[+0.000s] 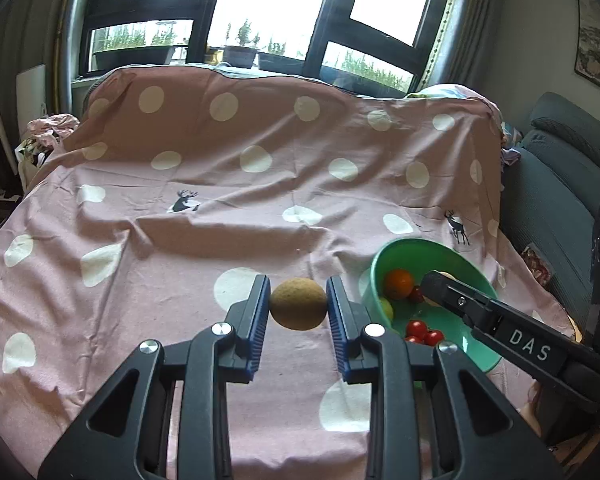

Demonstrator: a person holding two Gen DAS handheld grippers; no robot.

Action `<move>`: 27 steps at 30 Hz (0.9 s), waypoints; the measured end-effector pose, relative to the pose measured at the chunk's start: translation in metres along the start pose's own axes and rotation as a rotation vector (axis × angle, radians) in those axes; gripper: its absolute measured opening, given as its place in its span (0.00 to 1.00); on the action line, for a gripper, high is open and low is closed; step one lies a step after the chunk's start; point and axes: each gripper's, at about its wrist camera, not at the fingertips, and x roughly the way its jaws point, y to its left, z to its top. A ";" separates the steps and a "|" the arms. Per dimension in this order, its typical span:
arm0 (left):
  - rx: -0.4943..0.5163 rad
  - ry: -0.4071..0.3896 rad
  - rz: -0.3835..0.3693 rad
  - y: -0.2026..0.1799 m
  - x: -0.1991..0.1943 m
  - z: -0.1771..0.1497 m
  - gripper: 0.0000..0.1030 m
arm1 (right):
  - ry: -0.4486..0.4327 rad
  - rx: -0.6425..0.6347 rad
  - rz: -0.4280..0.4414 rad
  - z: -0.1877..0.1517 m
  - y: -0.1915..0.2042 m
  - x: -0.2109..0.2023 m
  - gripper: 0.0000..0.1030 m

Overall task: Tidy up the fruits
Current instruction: 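Lift both held fruits and carry them toward the green bowl, then lower both fruits into the green bowl and open both grippers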

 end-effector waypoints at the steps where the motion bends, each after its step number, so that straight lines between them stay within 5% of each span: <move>1: 0.010 0.005 -0.009 -0.008 0.003 0.001 0.28 | -0.006 0.012 -0.003 0.002 -0.006 -0.003 0.28; 16: 0.075 0.196 -0.164 -0.089 0.078 -0.002 0.28 | -0.001 0.201 -0.138 0.009 -0.099 -0.014 0.28; 27: 0.083 0.321 -0.176 -0.106 0.111 -0.013 0.28 | 0.069 0.263 -0.152 0.005 -0.125 0.001 0.28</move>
